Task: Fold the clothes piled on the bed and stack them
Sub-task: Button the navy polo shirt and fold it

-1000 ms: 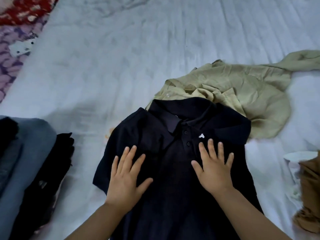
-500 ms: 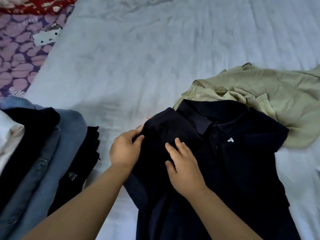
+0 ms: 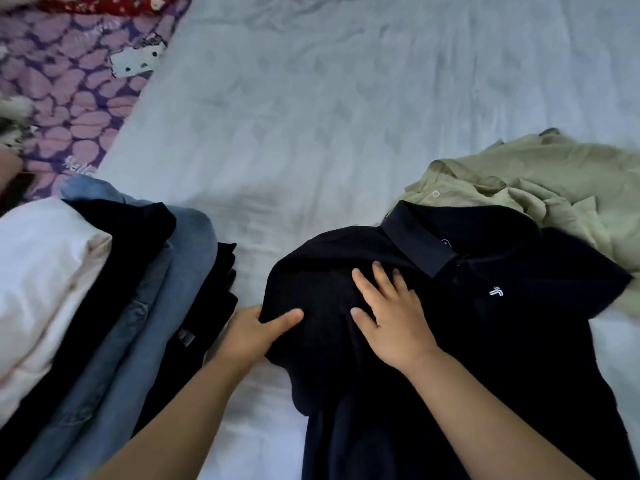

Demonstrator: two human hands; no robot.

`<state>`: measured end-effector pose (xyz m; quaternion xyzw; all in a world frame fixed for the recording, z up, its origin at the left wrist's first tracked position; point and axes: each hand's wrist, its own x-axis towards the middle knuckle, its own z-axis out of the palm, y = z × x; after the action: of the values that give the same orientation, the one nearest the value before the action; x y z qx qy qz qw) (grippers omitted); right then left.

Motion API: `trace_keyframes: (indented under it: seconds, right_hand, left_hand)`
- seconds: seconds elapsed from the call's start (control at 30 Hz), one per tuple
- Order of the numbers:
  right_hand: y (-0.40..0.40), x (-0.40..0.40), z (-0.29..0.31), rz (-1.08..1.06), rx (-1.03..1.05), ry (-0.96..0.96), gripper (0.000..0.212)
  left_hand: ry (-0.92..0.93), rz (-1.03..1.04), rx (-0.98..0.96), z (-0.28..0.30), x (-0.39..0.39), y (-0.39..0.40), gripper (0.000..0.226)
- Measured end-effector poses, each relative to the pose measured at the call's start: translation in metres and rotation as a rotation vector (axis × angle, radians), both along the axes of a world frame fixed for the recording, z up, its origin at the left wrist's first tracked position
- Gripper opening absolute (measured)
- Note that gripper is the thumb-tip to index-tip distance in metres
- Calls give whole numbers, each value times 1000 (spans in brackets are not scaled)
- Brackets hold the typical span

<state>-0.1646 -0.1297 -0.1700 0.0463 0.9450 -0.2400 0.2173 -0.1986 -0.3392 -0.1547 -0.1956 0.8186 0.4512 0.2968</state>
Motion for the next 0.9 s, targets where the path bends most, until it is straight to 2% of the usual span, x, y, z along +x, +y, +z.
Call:
trace_keyframes:
  seconds: [0.07, 0.1, 0.2, 0.27, 0.33, 0.47, 0.57, 0.6, 0.67, 0.73, 0.77, 0.8, 0.87, 0.9]
  right_hand:
    - [-2, 3, -1, 52, 88, 54, 65]
    - [-4, 6, 0, 71, 116, 149, 66]
    - [-13, 19, -6, 159, 88, 424, 54]
    - [-16, 30, -13, 265, 117, 414, 58]
    - [-15, 38, -19, 311, 162, 375, 57]
    - [4, 54, -19, 292, 210, 378, 56]
    - [36, 71, -15, 180, 205, 384, 60]
    - [50, 77, -15, 131, 211, 379, 61]
    - [84, 90, -15, 46, 250, 372, 60]
    - [115, 103, -13, -38, 288, 333, 61]
    - [126, 108, -11, -70, 304, 304, 64]
    - [134, 110, -11, -89, 307, 275, 65]
    - [154, 120, -9, -101, 331, 237, 64]
    - [154, 119, -9, -85, 329, 244, 64]
  left_hand:
    - [68, -14, 25, 9, 12, -9, 15]
    - [125, 2, 56, 17, 16, -12, 10]
    - [212, -2, 122, 40, 20, -10, 22]
    - [246, -87, 61, 53, 16, -4, 30]
    - [260, -166, 12, 64, 10, 4, 28]
    - [341, -232, 9, 79, 10, 37, 20]
    - [394, -331, -76, 80, 26, 78, 48]
    - [372, -370, -67, 79, 35, 92, 59]
    - [207, -455, 92, 73, 52, 120, 72]
    - [118, -679, 121, 57, 68, 141, 71]
    - [188, -816, 41, 46, 72, 144, 64]
    - [346, -896, -75, 35, 71, 140, 55]
    - [734, -926, -315, 17, 74, 143, 46]
    - [842, -911, -422, 11, 73, 134, 47]
